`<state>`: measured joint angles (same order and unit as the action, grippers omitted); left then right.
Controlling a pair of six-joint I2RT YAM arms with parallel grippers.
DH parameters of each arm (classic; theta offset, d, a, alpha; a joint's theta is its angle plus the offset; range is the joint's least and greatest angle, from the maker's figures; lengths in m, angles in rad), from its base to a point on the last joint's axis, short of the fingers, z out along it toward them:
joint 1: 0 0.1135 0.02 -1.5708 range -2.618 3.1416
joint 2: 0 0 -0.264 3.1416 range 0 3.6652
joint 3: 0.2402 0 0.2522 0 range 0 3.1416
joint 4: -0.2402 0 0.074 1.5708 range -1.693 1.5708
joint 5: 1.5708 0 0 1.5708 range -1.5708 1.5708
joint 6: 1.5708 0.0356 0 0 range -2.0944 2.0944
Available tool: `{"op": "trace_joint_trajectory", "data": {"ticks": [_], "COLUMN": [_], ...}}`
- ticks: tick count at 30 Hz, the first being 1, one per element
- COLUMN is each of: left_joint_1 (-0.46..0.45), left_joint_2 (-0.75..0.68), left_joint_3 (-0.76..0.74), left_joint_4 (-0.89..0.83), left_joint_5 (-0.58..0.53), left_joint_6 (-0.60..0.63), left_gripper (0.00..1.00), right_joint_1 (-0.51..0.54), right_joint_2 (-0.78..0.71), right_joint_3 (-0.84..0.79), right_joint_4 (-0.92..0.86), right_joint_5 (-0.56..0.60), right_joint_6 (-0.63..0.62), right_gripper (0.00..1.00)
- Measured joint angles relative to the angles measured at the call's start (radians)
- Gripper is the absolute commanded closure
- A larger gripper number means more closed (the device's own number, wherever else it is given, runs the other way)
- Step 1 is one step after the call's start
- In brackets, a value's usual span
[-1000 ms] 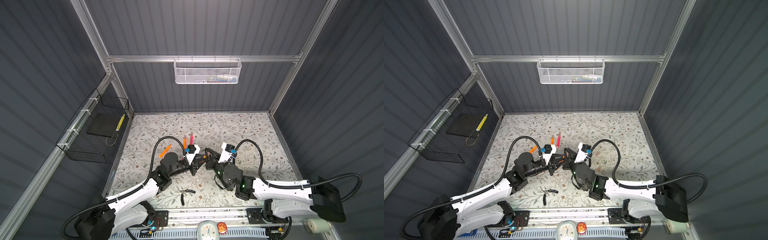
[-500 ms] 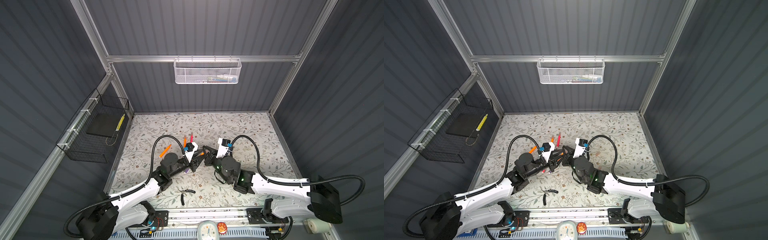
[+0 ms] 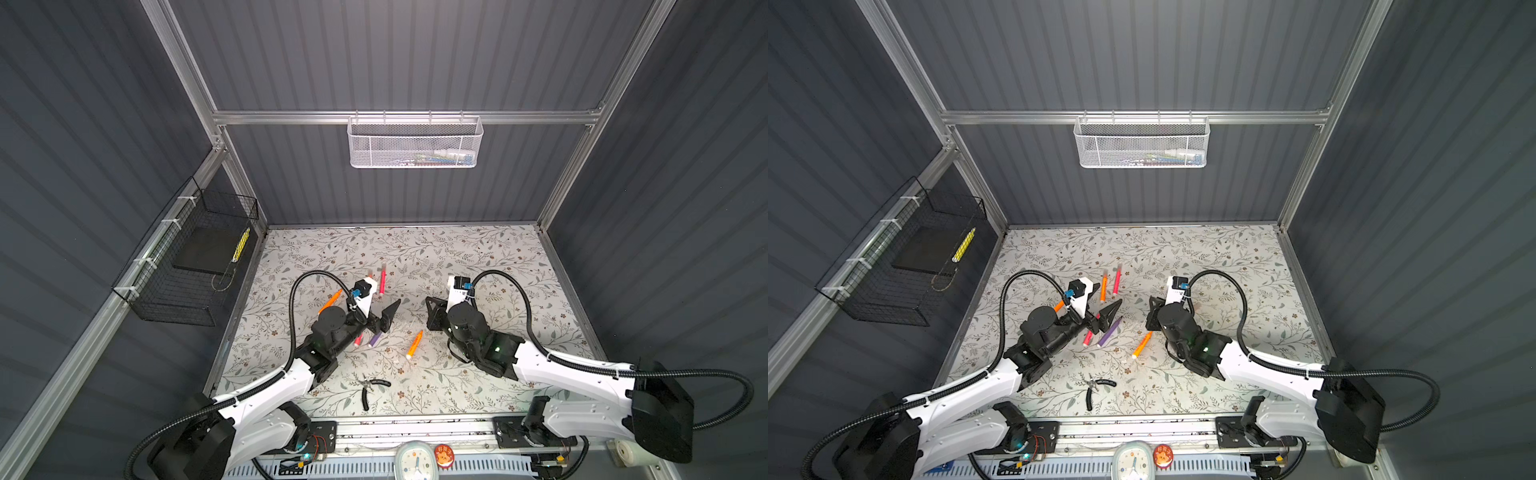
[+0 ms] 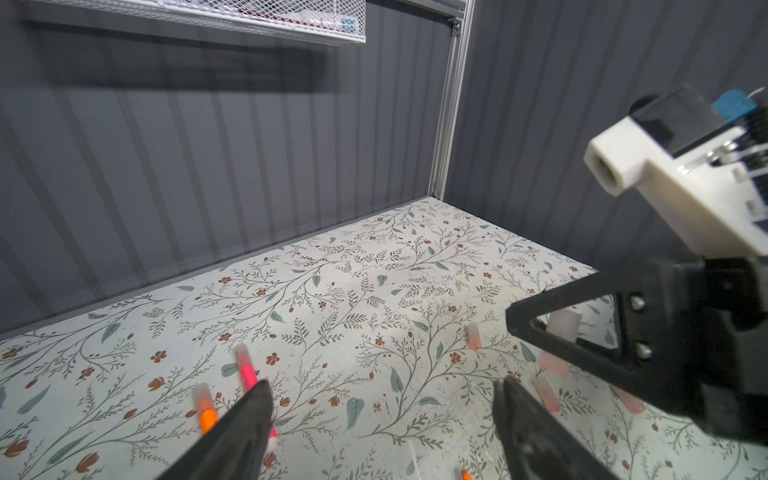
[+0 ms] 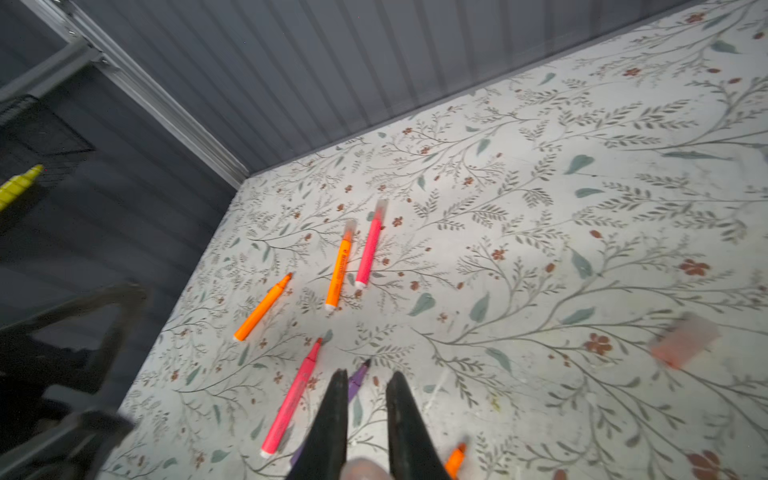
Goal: Insert the pens into the pen caps
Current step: 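Move the left gripper over an orange marker while the right gripper withdraws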
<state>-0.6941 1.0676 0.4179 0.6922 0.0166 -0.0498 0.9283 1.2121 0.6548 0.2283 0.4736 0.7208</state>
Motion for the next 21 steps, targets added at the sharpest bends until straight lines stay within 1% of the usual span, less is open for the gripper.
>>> {"op": "trace_joint_trajectory", "data": {"ticks": [4,8,10,12,14,18,21], "left_joint_1": [0.0,0.0,0.0,0.0,0.0,-0.011,-0.048], "left_joint_2": [-0.005,-0.004,-0.003,-0.003,0.0,0.015,0.056], "left_joint_3": [-0.005,-0.004,-0.002,0.023,0.069,0.174,0.259], "left_joint_4": [0.002,-0.003,-0.034,-0.116,-0.222,-0.434,-0.625], "left_joint_5": [-0.045,-0.08,-0.089,-0.093,-0.097,-0.105,-0.12], "left_joint_6": [0.001,0.001,-0.007,-0.04,-0.099,-0.27,-0.377], "left_gripper": [0.12,0.12,0.14,0.16,0.18,0.23,0.23], "right_joint_1": [-0.073,-0.112,-0.124,-0.13,-0.136,-0.155,-0.174], "right_joint_2": [0.064,0.143,0.171,0.18,0.179,0.15,0.1], "right_joint_3": [0.022,0.046,0.049,0.049,0.049,0.049,0.049], "right_joint_4": [-0.066,-0.09,-0.092,-0.096,-0.096,-0.103,-0.117], "right_joint_5": [-0.055,-0.106,-0.124,-0.134,-0.134,-0.134,-0.134], "right_joint_6": [0.0,0.005,0.012,0.016,0.018,0.011,0.0], "right_gripper": [1.0,1.0,1.0,1.0,1.0,1.0,1.0]}}
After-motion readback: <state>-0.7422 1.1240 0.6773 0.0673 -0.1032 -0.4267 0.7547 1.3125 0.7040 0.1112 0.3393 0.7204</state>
